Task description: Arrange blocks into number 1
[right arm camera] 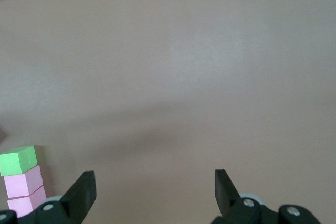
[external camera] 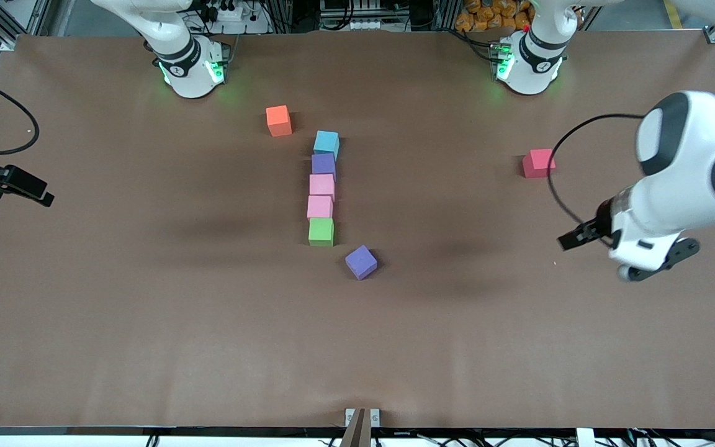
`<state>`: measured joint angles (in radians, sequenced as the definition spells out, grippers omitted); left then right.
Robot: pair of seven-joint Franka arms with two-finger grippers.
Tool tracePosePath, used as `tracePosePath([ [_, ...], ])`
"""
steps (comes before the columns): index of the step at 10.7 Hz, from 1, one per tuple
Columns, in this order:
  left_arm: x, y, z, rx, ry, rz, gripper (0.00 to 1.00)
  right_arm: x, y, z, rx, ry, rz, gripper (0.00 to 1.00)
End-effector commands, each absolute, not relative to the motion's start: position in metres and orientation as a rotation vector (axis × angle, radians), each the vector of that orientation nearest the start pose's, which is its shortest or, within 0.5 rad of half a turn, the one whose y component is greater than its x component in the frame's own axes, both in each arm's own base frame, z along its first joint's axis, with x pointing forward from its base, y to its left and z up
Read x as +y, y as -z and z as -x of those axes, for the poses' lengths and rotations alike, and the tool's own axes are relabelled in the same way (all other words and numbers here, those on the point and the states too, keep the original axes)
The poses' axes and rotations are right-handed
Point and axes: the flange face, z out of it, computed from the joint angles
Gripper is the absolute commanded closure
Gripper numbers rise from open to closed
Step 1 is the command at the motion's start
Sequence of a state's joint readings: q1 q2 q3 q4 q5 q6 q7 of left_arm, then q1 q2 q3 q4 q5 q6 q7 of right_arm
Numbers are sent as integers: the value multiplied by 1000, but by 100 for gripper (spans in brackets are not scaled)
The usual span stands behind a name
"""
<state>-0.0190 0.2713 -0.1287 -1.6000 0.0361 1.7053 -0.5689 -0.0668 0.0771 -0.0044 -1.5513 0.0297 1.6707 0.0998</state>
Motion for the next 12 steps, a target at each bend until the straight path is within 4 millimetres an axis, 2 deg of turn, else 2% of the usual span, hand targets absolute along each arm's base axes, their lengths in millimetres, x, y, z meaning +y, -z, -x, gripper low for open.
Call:
tracePosePath([
  [1,-85,-465,-556,-574,-251,3016,0,-40,-603,-587,258,62,3119,0],
  [2,-85,-469,-547,-553,-245,3018,0,-40,-603,-587,258,62,3119,0],
  [4,-85,-480,-545,-495,-217,3037,0,-40,-603,-586,260,62,3119,0],
  [6,-86,-505,-548,-410,-141,3071,0,-40,-603,-587,258,62,3119,0],
  [8,-88,-553,-556,-278,3,3119,0,-40,-603,-587,258,62,3119,0],
  [10,-99,-593,-539,-126,98,3147,0,-40,-603,-586,258,57,3119,0],
  [12,-96,-639,-533,-26,176,3141,0,-40,-603,-586,258,57,3119,0],
])
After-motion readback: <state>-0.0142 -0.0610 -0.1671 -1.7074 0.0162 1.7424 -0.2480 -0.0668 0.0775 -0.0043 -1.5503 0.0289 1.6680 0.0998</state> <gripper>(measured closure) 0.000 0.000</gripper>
